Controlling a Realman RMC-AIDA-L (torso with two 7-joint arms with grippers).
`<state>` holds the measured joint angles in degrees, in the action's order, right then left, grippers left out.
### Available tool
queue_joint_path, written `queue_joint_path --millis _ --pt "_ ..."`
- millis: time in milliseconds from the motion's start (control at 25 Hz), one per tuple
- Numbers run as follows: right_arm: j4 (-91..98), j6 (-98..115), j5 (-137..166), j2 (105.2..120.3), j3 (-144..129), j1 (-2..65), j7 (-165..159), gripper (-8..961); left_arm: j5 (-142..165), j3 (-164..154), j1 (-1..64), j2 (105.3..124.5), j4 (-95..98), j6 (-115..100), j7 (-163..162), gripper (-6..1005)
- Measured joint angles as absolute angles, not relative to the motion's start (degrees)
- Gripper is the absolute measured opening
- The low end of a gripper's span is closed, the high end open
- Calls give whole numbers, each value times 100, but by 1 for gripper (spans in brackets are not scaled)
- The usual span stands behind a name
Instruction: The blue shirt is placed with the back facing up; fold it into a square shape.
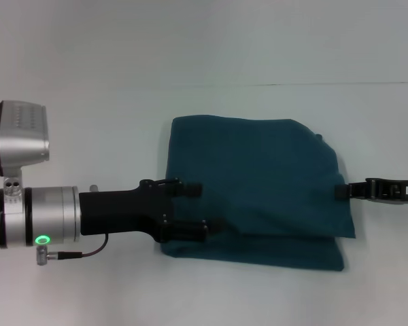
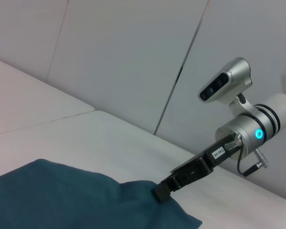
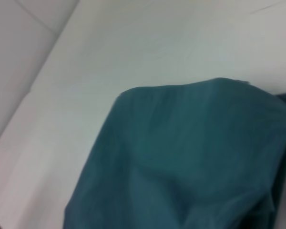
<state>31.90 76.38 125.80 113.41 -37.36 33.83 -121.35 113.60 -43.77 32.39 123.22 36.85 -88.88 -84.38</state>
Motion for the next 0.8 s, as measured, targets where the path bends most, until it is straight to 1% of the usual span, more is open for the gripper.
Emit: queue_joint_path --millis 360,800 --pt "3188 7372 12636 11345 -3764 3310 -12126 121 11364 -4377 3252 12370 3657 -8852 -8437 936" --pt "3222 7233 12594 11355 -3576 3316 -11958 142 11364 -4377 3241 12375 3621 -8848 -8438 937"
